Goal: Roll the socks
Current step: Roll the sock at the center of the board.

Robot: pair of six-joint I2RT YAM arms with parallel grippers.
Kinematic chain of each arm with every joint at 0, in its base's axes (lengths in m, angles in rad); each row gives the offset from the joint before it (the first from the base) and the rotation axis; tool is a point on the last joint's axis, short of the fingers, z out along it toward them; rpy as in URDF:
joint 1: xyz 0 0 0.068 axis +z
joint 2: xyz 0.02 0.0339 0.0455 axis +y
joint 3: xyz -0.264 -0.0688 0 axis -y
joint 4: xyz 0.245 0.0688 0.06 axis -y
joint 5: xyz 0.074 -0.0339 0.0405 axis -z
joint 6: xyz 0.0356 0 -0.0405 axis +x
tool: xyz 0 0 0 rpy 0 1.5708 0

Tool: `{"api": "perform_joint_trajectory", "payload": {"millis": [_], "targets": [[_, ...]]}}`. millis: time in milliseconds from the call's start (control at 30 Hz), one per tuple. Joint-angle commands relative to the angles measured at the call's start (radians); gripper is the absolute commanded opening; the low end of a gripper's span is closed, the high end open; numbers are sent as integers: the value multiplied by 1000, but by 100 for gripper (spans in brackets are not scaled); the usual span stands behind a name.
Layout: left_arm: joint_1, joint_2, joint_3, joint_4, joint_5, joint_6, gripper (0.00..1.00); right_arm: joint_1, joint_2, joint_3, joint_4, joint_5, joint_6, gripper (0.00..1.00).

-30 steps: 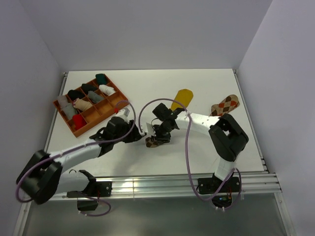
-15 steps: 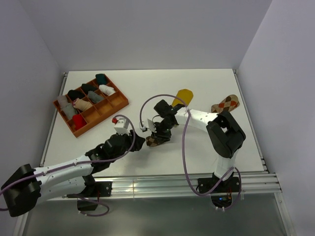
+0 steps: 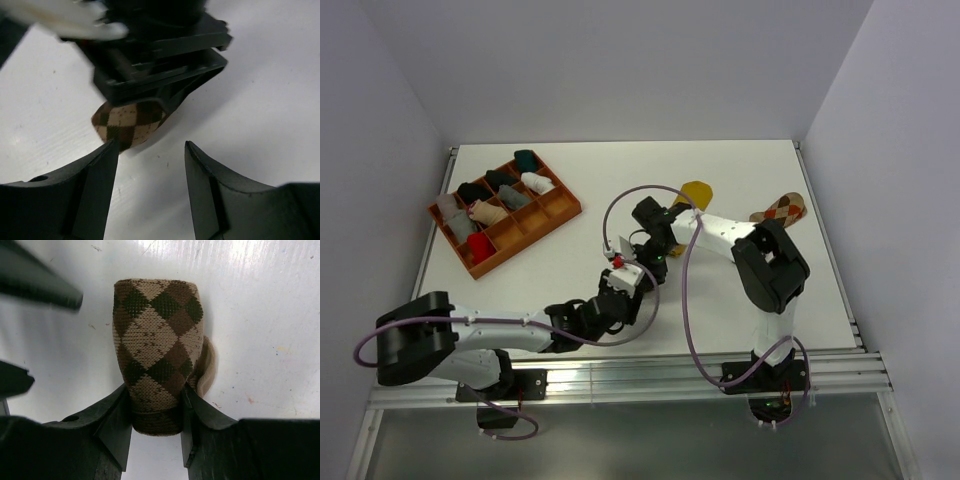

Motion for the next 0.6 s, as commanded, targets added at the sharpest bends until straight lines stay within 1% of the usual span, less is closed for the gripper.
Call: {"api": "perform_joint_trajectory", "payload": {"millis": [0,100,267,333,367,433,567], "targets": [[-43,77,76,27,-83,160,60,-17,65,-11,-89,97,6,34],[-52,132,97,30,-69,218,63,-20,77,3,-105,94,6,34],[-54,183,106,59,-62,264,64,-23,100,27,-130,89,6,34],[-55,189,88,103,-65,332,64,-25,106,33,-144,85,1,34],[-61,188,59,175,-65,353,64,-25,108,35,-145,85,1,34],[-61,197,44,232,-77,434,65,-26,119,40,-151,86,0,34],[-61,255,67,273,-80,547,65,-28,142,61,-171,82,1,34]]}}
